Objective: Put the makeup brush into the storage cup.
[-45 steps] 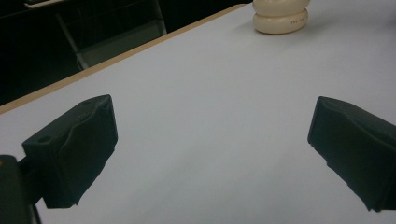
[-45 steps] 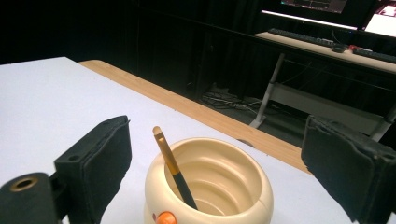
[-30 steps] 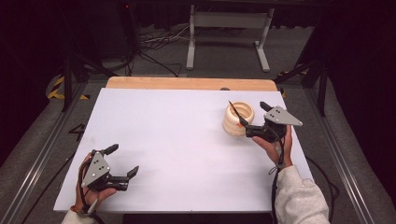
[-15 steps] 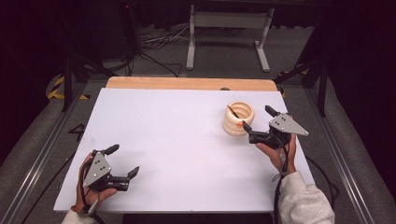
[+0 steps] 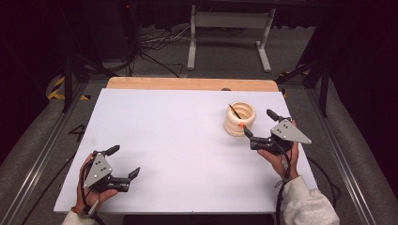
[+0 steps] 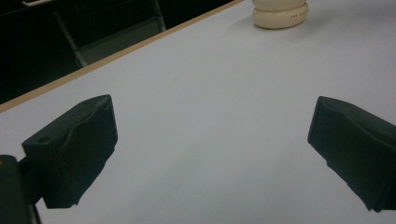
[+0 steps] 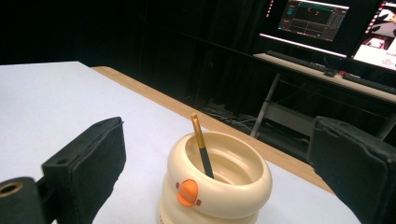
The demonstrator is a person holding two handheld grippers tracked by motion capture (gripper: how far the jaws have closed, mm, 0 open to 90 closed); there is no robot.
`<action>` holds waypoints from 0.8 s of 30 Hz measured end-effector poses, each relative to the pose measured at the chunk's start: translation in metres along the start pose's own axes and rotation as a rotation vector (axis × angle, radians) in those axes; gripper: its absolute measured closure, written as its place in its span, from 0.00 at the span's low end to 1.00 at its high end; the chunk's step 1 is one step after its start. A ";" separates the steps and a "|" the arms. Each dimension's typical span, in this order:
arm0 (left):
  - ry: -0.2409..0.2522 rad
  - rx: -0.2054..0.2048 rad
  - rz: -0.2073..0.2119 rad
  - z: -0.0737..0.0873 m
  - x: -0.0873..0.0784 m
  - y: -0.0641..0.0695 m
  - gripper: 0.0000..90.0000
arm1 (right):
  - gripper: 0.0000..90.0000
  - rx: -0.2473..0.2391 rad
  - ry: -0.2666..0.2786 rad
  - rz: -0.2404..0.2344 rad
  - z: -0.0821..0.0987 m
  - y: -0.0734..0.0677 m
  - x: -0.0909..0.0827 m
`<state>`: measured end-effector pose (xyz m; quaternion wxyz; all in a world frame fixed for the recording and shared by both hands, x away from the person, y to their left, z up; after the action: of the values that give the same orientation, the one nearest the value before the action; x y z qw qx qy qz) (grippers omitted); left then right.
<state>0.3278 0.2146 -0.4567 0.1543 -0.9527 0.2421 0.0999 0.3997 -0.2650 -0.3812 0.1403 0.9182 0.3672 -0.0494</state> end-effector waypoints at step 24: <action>-0.008 0.006 0.010 0.000 0.002 0.002 0.03 | 0.06 -0.053 -0.043 -0.049 0.009 -0.020 -0.012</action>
<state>0.3282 0.2125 -0.4580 0.1574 -0.9507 0.2464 0.1037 0.3773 -0.2617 -0.3921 0.1713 0.9035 0.3878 -0.0625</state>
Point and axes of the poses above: each handheld gripper's, and its own axes: x roughly forward along the jaws, z roughly out of its underside, y roughly to its right, the point moved 3 cm from there along x, roughly forward along the jaws, and after that the axes turned 14 degrees about -z, right-handed, at the moved point
